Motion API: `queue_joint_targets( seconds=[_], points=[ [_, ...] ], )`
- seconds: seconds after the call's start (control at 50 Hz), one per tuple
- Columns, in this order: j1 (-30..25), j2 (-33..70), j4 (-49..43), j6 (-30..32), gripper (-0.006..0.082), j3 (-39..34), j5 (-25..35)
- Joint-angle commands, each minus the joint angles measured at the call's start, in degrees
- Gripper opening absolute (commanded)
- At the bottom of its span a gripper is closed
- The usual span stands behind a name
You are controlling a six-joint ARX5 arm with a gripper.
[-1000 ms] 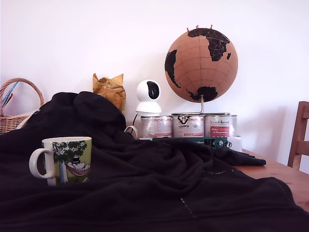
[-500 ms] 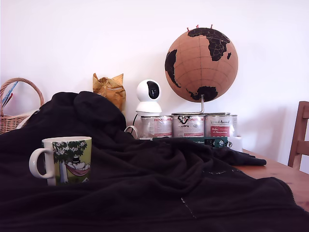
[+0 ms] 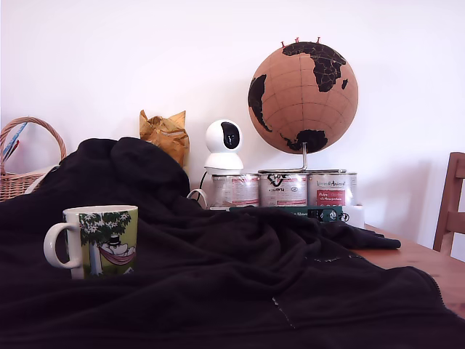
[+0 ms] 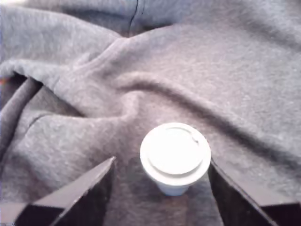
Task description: Pick the grey coffee capsule and place it inside the green coffee cup
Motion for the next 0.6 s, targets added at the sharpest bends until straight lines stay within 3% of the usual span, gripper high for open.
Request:
queue_joint_targets(
  seconds=[0.0, 0.14, 0.2, 0.58],
  points=[
    [0.3, 0.6, 0.4, 0.6, 0.0521, 0.1, 0.1],
    [0.3, 0.6, 0.2, 1.6, 0.0261, 0.1, 0.5],
    [0.3, 0.6, 0.2, 1.6, 0.0204, 0.1, 1.4],
    [0.1, 0.3, 5.9, -0.3, 0.018, 0.5, 5.5]
  ],
)
